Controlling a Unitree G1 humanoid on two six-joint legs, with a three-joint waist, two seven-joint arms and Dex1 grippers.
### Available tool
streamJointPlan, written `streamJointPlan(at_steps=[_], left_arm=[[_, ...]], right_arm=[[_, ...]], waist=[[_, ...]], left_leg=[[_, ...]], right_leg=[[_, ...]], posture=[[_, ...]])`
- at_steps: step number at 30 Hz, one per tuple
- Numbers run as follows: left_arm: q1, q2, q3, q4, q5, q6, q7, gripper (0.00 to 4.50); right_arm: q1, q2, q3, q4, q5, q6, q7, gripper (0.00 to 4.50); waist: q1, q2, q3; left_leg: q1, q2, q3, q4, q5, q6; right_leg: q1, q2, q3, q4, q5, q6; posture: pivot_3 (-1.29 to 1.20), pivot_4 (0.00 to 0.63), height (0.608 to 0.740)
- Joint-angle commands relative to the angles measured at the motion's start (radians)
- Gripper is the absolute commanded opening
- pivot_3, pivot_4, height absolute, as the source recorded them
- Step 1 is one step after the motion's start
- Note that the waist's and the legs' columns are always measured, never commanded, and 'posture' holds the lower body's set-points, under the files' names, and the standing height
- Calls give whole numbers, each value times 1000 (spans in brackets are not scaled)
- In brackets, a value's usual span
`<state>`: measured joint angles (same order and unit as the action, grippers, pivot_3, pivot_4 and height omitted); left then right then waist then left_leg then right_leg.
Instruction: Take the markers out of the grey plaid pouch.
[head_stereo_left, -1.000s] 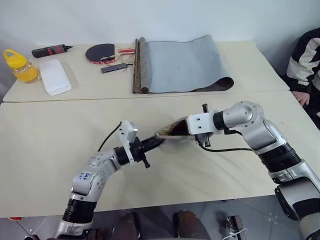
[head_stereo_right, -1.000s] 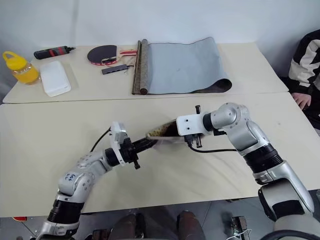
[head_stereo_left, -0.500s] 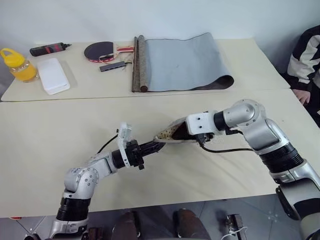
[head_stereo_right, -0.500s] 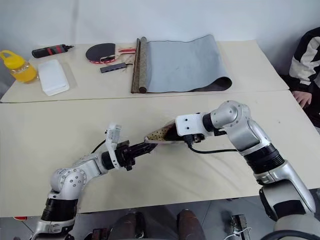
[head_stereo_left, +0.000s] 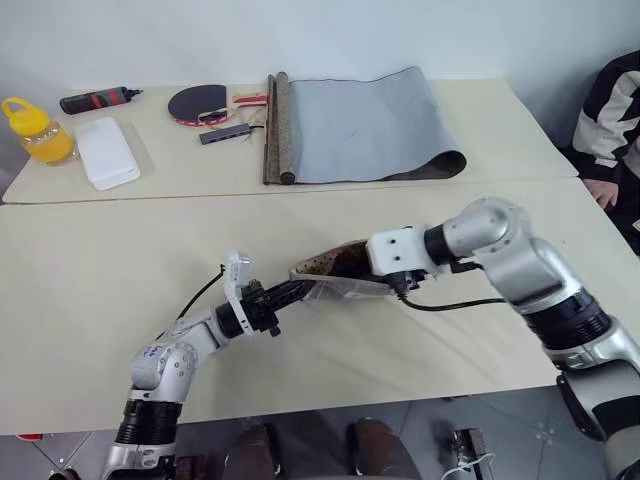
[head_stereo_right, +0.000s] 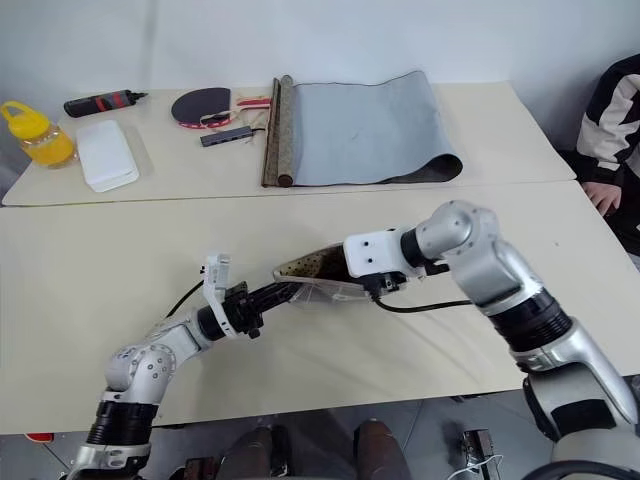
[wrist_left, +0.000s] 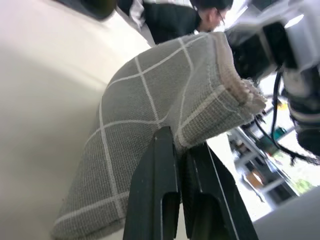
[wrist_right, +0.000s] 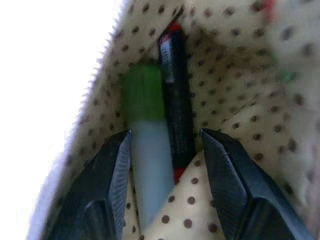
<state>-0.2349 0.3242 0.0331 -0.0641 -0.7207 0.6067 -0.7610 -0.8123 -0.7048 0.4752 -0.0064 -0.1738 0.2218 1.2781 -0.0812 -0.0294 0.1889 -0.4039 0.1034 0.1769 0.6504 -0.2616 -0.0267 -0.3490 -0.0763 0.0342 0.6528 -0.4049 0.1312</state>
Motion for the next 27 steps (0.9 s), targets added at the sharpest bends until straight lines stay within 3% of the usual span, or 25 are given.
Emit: streamJointPlan(at_steps=[1, 15, 21, 27], left_arm=[[16, 1, -1, 10, 39, -25, 6, 0], [-14, -49, 18, -13, -9, 21, 35, 0], [-10, -44, -5, -32, 1, 45, 26, 0], [-1, -41, -19, -33, 22, 33, 22, 0]], right_arm=[[3, -9, -5, 14, -17, -16, 6, 2304], [18, 48, -26, -46, 30, 10, 26, 2304], [8, 46, 13, 36, -75, -60, -33, 2304], [14, 3, 52, 49, -133, -22, 27, 2304]], waist=[[0, 0, 0], [6, 0, 0], [7, 0, 0], [8, 0, 0]], left_leg=[[0, 0, 0, 0, 0, 0], [0, 0, -1, 0, 0, 0], [0, 0, -1, 0, 0, 0], [1, 0, -1, 1, 0, 0]], right_leg=[[0, 0, 0, 0, 0, 0], [1, 0, -1, 0, 0, 0], [1, 0, -1, 0, 0, 0], [2, 0, -1, 0, 0, 0]], posture=[[0, 150, 740], [0, 150, 740], [0, 150, 740], [0, 150, 740]])
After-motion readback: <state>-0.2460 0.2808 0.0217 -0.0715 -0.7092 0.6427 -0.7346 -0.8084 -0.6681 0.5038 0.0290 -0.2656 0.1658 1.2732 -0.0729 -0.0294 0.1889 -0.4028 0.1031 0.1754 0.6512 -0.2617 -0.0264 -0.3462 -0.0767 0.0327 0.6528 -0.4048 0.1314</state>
